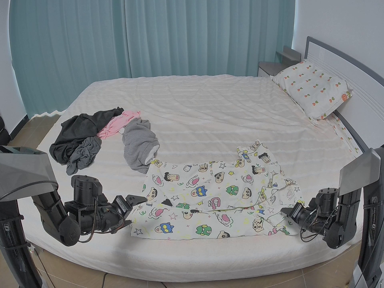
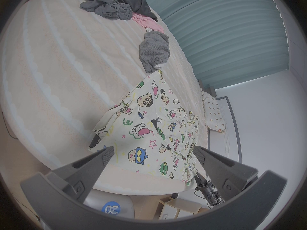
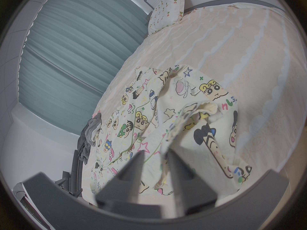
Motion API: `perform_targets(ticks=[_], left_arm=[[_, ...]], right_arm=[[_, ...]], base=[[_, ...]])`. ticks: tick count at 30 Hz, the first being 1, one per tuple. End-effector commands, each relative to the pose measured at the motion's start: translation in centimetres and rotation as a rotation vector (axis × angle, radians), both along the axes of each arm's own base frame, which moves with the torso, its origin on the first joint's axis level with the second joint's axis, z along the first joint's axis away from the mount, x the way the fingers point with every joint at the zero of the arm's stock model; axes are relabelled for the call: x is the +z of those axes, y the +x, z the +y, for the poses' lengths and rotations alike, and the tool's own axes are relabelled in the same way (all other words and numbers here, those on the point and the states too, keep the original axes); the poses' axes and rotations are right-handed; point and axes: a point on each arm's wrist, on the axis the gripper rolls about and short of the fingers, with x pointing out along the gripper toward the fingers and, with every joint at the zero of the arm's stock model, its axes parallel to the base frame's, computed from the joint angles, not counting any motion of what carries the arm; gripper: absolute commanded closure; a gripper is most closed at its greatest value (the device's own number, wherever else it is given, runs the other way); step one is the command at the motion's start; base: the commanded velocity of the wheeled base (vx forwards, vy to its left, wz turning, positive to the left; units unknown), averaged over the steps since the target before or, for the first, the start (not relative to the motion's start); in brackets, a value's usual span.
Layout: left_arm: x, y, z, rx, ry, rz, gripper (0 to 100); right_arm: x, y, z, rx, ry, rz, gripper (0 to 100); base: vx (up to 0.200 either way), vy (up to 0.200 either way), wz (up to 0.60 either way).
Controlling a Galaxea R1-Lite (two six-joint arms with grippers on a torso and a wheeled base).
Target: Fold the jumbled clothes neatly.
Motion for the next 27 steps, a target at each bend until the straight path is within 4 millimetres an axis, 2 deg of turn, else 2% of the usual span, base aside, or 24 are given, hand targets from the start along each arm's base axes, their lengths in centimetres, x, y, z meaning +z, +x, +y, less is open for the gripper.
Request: perform_targets(ticks=[1, 6, 11, 15, 27], left_arm=[[0.0, 0.0, 0.0, 0.0, 0.0, 0.0, 0], [0.0, 0.0, 0.0, 0.0, 0.0, 0.0, 0], [0.0, 0.0, 0.0, 0.0, 0.0, 0.0, 0], [0.0, 0.0, 0.0, 0.0, 0.0, 0.0, 0], [0.0, 0.0, 0.1, 0.002, 0.0, 0.002, 0]], right_arm=[[0.4, -0.1, 0.1, 0.003, 0.003, -0.015, 100], [1.7, -0.7, 0.3, 0.013, 0.007, -0.036, 100], [3.3, -1.5, 1.9, 0.041, -0.001, -0.074, 100], [3.3, -1.9, 3.0, 0.026, -0.039, -0.073, 100], [2.7, -4.3, 3.6, 0.011, -0.107, 0.005, 100]], base=[[0.0, 0.0, 0.0], [0.0, 0.0, 0.0], [0.0, 0.0, 0.0], [0.0, 0.0, 0.0], [0.0, 0.0, 0.0]])
